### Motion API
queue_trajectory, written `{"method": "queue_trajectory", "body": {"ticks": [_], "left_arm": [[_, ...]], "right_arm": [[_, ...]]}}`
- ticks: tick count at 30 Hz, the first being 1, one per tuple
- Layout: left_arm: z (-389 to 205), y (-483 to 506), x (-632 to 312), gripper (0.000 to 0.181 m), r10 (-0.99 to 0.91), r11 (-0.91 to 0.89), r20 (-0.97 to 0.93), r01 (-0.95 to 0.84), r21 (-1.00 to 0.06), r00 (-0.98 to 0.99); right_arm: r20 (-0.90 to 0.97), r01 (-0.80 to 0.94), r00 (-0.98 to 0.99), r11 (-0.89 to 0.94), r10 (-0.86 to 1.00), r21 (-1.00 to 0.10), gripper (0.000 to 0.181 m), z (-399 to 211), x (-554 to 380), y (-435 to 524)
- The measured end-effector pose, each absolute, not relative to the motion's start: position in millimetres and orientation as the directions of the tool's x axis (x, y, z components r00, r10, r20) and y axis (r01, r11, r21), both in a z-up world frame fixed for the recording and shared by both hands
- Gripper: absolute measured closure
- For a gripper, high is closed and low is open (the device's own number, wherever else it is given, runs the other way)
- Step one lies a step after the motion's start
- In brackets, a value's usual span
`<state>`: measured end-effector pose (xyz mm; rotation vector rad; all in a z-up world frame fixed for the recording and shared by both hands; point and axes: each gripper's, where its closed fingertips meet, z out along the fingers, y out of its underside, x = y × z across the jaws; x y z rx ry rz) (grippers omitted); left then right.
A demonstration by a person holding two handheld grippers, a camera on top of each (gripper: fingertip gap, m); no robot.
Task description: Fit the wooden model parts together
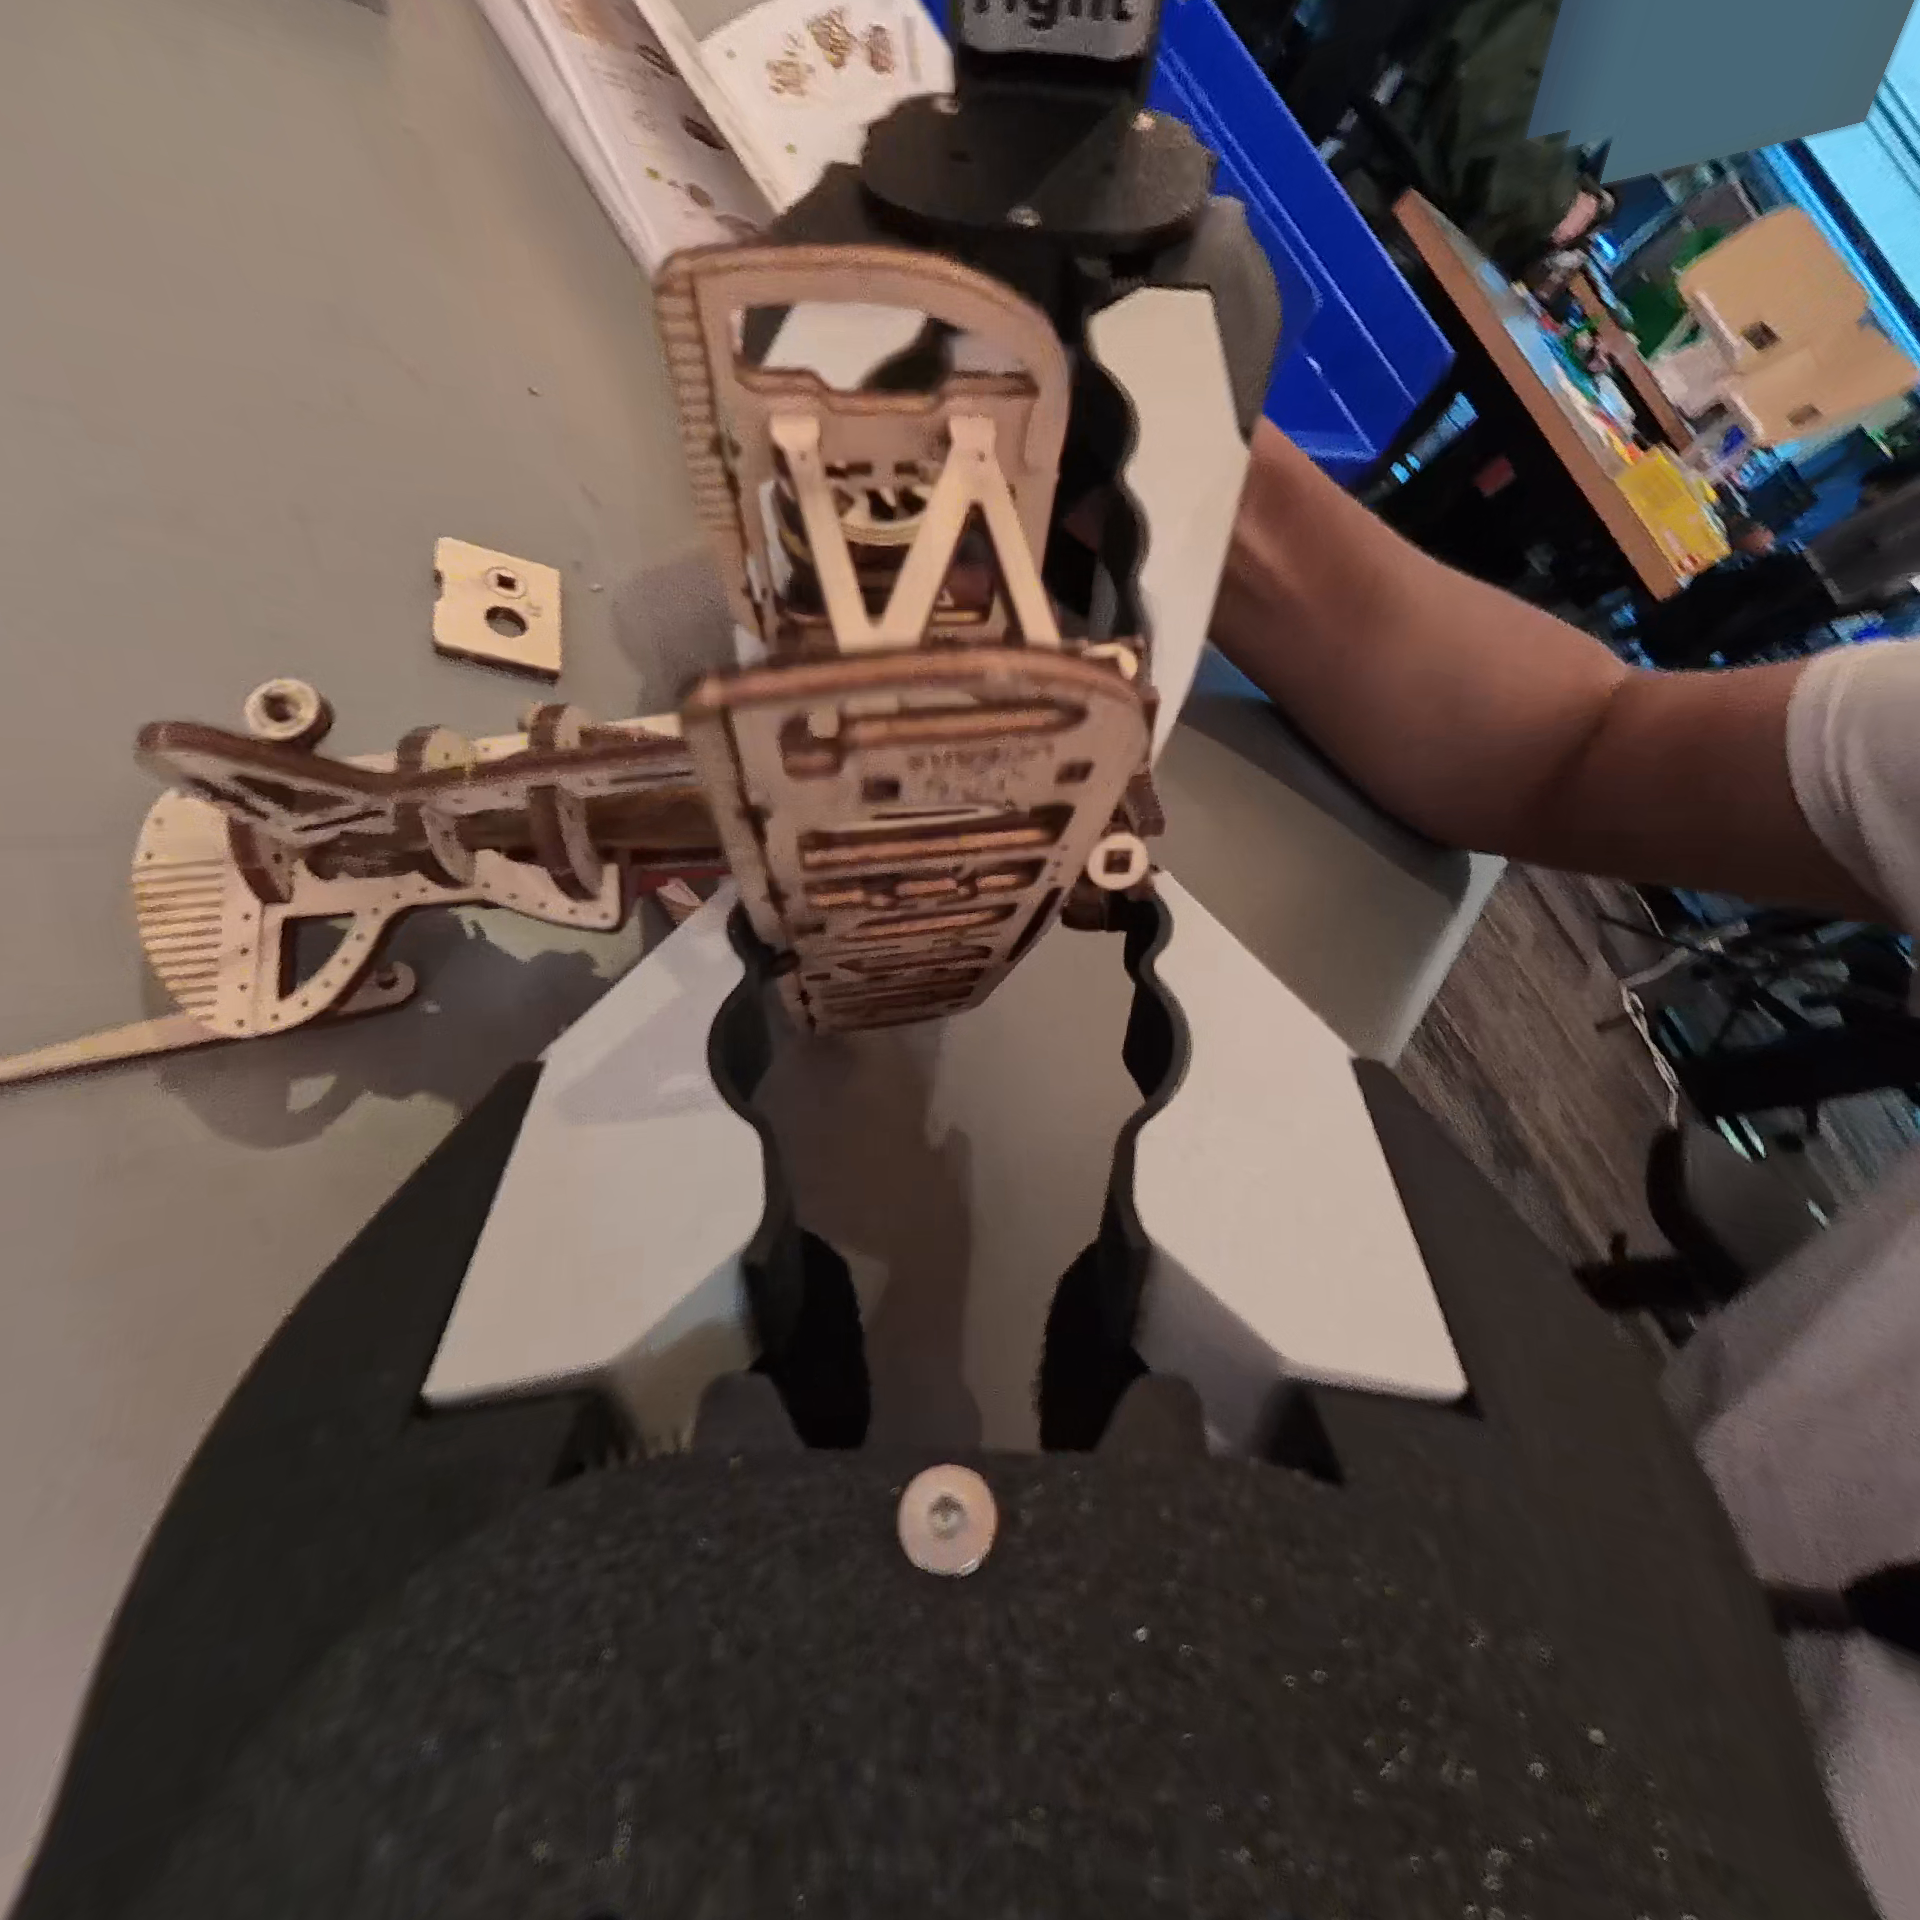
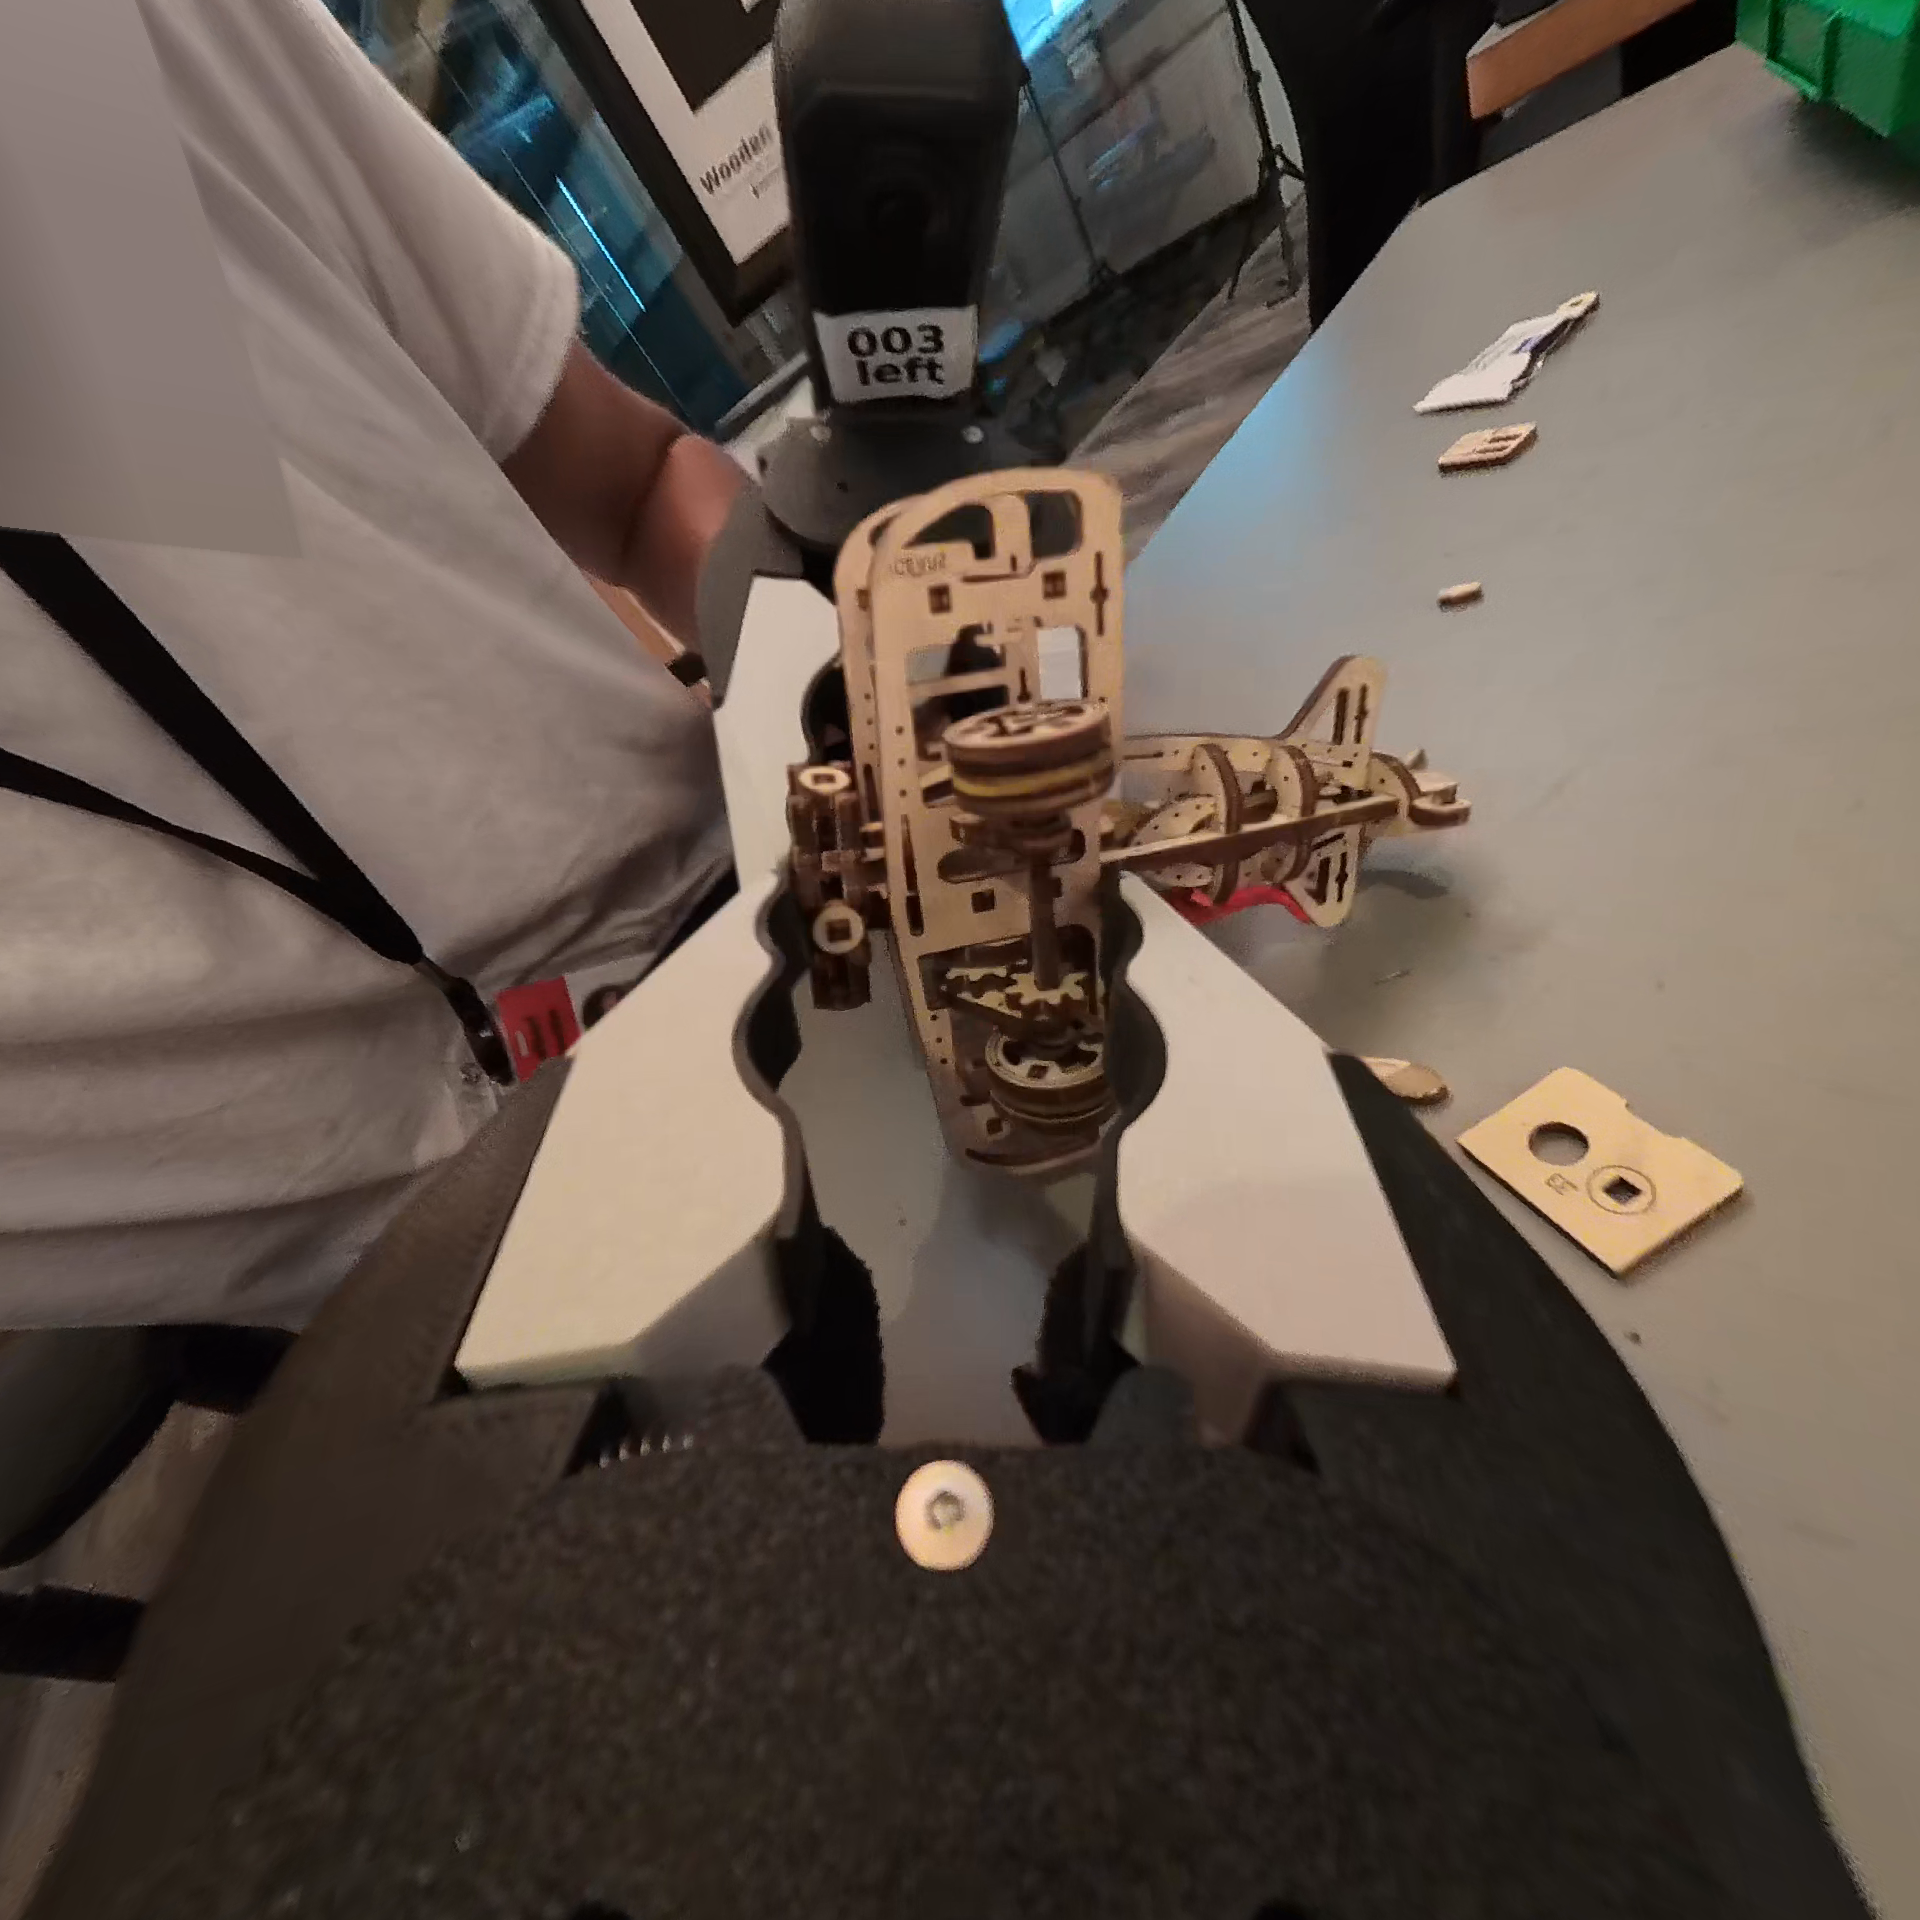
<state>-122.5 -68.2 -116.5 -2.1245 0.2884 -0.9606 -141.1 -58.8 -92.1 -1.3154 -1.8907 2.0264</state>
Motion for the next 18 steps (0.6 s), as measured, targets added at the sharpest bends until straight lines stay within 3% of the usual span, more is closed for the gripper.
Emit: {"method": "queue_trajectory", "body": {"ticks": [12, 18], "left_arm": [[-116, -76, -138, 0.117, -0.589, -0.661, 0.507, -0.015, -0.750, 0.630], [-104, -69, -146, 0.116, -0.594, -0.595, 0.440, 0.000, -0.804, 0.674]], "right_arm": [[-0.491, 0.461, -0.631, -0.219, 0.601, -0.860, 0.123, -92, -154, -67], [-0.421, 0.350, -0.605, -0.249, 0.676, -0.903, 0.125, -81, -159, -62]]}}
